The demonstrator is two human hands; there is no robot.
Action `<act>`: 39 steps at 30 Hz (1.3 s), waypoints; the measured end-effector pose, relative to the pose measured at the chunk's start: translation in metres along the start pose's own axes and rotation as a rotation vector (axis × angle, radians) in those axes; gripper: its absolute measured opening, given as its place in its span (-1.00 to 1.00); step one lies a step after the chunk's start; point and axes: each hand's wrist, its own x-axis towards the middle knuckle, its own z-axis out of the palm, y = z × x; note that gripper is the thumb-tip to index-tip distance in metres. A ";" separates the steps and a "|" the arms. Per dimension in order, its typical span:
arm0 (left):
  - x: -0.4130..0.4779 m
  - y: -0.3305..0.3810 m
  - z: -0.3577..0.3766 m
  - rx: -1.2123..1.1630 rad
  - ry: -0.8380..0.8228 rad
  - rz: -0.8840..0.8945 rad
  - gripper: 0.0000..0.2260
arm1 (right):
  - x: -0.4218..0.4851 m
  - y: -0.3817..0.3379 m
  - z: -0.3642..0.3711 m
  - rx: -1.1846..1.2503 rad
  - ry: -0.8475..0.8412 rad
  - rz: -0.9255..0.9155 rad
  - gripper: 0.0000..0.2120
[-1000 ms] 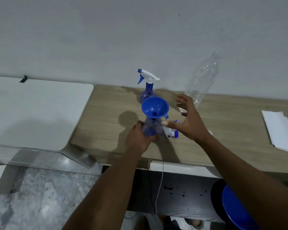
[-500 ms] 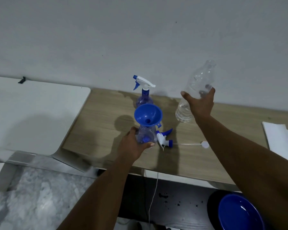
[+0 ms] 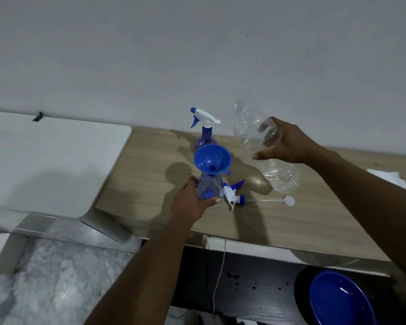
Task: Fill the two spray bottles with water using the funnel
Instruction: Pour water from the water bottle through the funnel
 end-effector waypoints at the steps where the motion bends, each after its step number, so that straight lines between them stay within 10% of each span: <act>1: 0.000 0.000 0.000 0.007 -0.005 -0.002 -0.40 | -0.003 -0.002 -0.003 -0.047 -0.050 -0.001 -0.30; 39: 0.007 -0.009 0.003 0.141 -0.005 0.019 -0.35 | -0.032 -0.045 -0.027 -0.766 -0.230 -0.001 -0.27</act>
